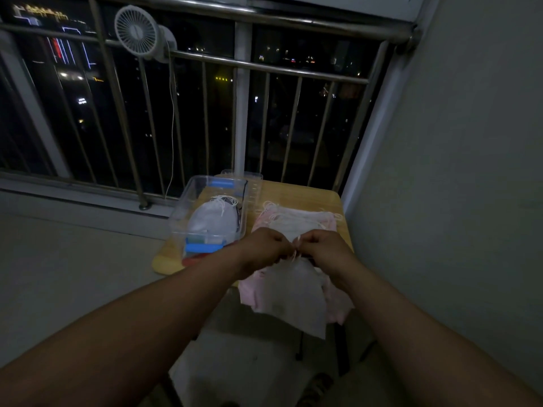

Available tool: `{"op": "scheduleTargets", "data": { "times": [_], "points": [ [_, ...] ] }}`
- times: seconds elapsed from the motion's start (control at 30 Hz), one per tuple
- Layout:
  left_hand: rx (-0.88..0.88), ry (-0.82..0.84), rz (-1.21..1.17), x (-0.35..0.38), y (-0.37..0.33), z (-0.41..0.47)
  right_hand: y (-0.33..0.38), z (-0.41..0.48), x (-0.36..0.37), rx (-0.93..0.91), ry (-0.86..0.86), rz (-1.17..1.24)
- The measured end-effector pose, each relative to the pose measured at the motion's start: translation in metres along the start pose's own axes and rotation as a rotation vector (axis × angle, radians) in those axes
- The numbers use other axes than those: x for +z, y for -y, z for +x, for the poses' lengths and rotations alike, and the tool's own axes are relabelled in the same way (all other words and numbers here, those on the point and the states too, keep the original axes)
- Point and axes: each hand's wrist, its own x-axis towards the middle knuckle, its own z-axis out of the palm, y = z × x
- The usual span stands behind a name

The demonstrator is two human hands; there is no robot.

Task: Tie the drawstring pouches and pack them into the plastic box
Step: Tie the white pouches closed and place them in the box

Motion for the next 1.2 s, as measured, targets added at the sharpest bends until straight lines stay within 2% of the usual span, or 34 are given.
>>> {"op": "scheduleTargets", "data": {
  "times": [0.27, 0.43, 0.63, 0.87, 1.03, 1.2],
  "points": [
    [0.191, -0.005, 0.001, -0.008, 0.015, 0.005, -0.003, -0.001, -0.008, -0.024, 0.107, 0.040],
    [0.205, 0.068, -0.013, -0.009, 0.020, 0.011, -0.003, 0.003, -0.016, -0.045, 0.180, 0.064],
    [0.190, 0.046, 0.055, -0.007, 0.013, 0.024, 0.003, 0.015, -0.015, -0.091, 0.104, -0.049],
    [0.129, 0.069, 0.071, -0.005, 0.019, 0.026, -0.004, 0.022, -0.009, -0.210, 0.084, -0.344],
    [0.169, -0.055, 0.211, 0.003, 0.016, 0.026, -0.011, 0.018, 0.005, -0.357, 0.016, -0.467],
    [0.182, -0.160, 0.185, 0.013, 0.020, 0.028, -0.018, 0.014, 0.016, -0.450, -0.065, -0.467]
  ]
}}
